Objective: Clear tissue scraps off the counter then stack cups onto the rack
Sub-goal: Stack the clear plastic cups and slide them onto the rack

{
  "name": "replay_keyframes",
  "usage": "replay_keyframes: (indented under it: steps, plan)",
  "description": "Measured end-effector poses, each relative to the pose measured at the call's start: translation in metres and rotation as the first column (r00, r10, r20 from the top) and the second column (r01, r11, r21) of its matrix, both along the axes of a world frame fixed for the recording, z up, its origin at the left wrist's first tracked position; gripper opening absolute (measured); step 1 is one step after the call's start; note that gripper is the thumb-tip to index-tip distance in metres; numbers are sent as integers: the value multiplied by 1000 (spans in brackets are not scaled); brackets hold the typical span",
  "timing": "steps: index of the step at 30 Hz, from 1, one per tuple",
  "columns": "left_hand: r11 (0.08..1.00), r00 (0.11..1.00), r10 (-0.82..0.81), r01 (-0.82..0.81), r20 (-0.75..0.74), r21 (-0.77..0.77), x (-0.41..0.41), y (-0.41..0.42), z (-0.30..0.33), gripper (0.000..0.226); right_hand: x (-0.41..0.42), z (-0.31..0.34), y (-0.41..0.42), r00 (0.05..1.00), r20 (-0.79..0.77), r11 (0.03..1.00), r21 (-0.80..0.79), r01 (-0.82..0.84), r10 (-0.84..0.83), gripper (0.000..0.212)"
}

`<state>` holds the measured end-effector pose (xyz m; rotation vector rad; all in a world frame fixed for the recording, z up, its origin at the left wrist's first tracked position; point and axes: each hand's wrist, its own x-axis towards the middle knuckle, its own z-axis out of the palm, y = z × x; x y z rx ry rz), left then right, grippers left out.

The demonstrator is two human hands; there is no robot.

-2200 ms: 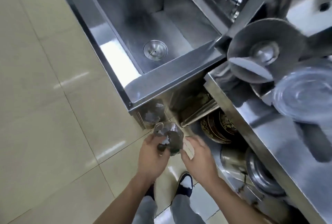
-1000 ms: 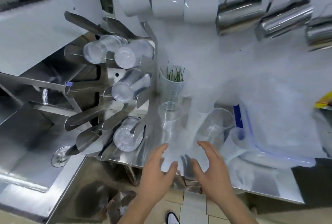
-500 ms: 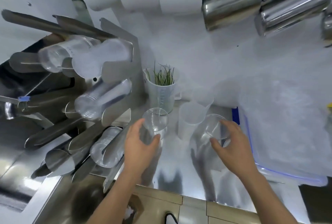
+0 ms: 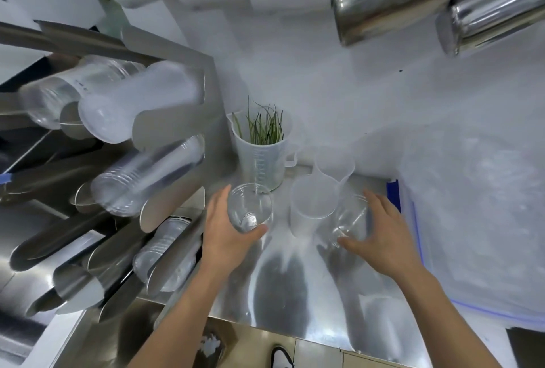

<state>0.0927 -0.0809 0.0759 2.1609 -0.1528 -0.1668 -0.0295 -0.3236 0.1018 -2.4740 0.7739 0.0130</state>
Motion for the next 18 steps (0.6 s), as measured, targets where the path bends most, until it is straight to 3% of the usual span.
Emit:
replay_keyframes:
  steps: [11, 18]
  plan:
    - [999, 999, 7, -9, -51, -39, 5, -7, -7, 112, 6, -4, -3, 1000, 0, 999, 37, 10, -10, 104]
    - [997, 999, -19, 15, -51, -77, 1, -4, -7, 116, 5, -2, -7, 993, 107, 996, 75, 45, -53, 101]
